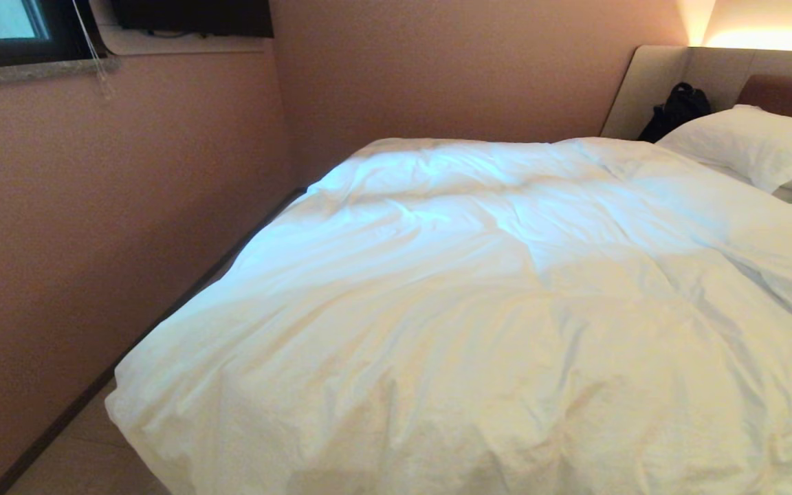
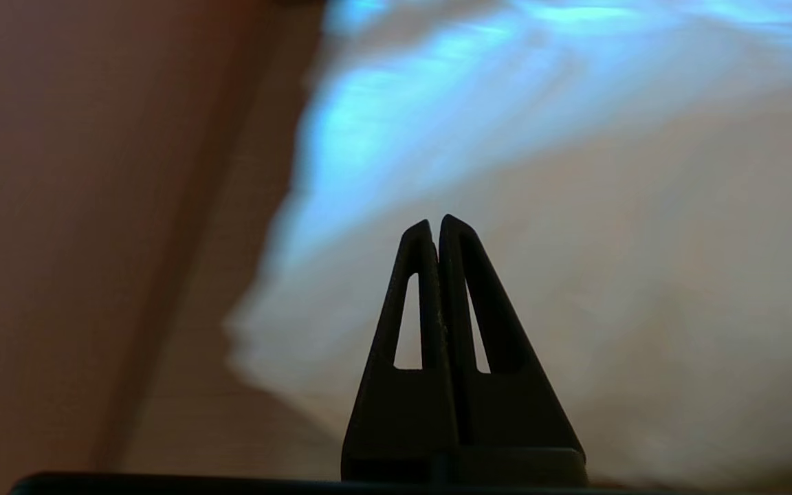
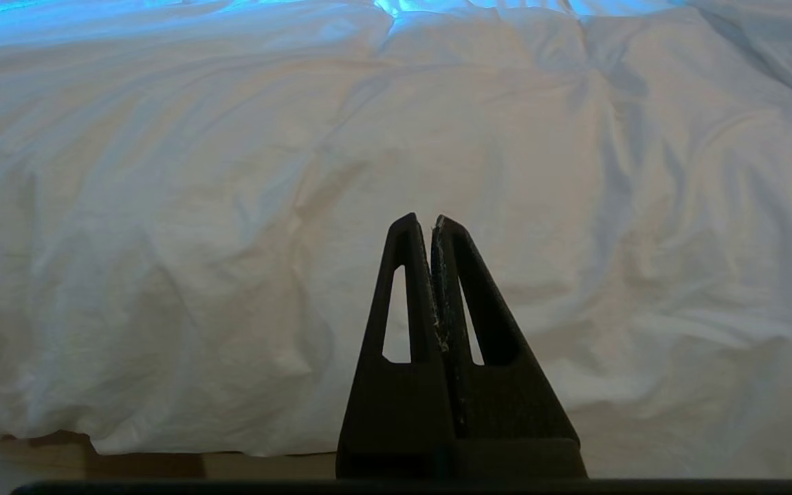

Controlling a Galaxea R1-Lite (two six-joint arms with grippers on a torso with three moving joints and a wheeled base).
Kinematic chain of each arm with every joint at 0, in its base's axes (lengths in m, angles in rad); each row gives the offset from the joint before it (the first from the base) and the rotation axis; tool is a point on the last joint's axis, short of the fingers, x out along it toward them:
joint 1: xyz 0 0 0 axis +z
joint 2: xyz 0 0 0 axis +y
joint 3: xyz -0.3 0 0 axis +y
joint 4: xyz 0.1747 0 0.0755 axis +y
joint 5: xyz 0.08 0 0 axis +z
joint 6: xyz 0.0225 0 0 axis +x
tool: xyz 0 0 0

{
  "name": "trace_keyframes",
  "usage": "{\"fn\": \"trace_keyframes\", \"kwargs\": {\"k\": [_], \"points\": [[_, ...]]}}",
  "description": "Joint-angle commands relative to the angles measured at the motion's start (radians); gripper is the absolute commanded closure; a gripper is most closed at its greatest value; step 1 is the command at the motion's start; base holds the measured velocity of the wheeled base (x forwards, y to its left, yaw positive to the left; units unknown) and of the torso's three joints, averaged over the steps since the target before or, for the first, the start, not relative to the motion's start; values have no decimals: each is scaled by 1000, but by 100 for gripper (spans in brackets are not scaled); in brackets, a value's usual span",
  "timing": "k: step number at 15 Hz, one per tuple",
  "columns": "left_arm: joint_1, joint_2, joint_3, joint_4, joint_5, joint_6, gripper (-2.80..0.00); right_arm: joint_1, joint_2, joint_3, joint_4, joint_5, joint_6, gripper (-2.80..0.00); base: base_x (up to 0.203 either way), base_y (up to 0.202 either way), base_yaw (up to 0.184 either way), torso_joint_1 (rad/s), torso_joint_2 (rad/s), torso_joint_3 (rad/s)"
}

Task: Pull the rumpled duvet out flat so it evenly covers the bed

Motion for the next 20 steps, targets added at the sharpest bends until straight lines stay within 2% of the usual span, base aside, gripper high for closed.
{"fn": "trace_keyframes", "kwargs": {"k": [1,4,5,7,9,12,14,15,16,18,20], "points": [[1,-22,149,-221,127,85,0,1,0,1,0,0,0,0,0,0,0,0,0,0],[1,-58,353,-398,176,350,0,1,0,1,0,0,0,0,0,0,0,0,0,0],[1,-69,403,-433,181,420,0,1,0,0,0,0,0,0,0,0,0,0,0,0],[1,-86,473,-469,184,498,0,1,0,-1,0,0,0,0,0,0,0,0,0,0],[1,-96,545,-552,178,538,0,1,0,1,0,0,0,0,0,0,0,0,0,0],[3,-111,654,-663,128,624,0,1,0,-1,0,0,0,0,0,0,0,0,0,0],[15,-122,681,-690,108,611,0,0,0,-1,0,0,0,0,0,0,0,0,0,0],[17,-129,698,-689,108,584,0,0,0,0,0,0,0,0,0,0,0,0,0,0],[21,-133,704,-686,108,531,0,1,0,1,0,0,0,0,0,0,0,0,0,0],[37,-140,718,-667,108,376,0,1,0,-1,0,0,0,0,0,0,0,0,0,0],[50,-149,727,-587,107,117,0,1,0,1,0,0,0,0,0,0,0,0,0,0]]}}
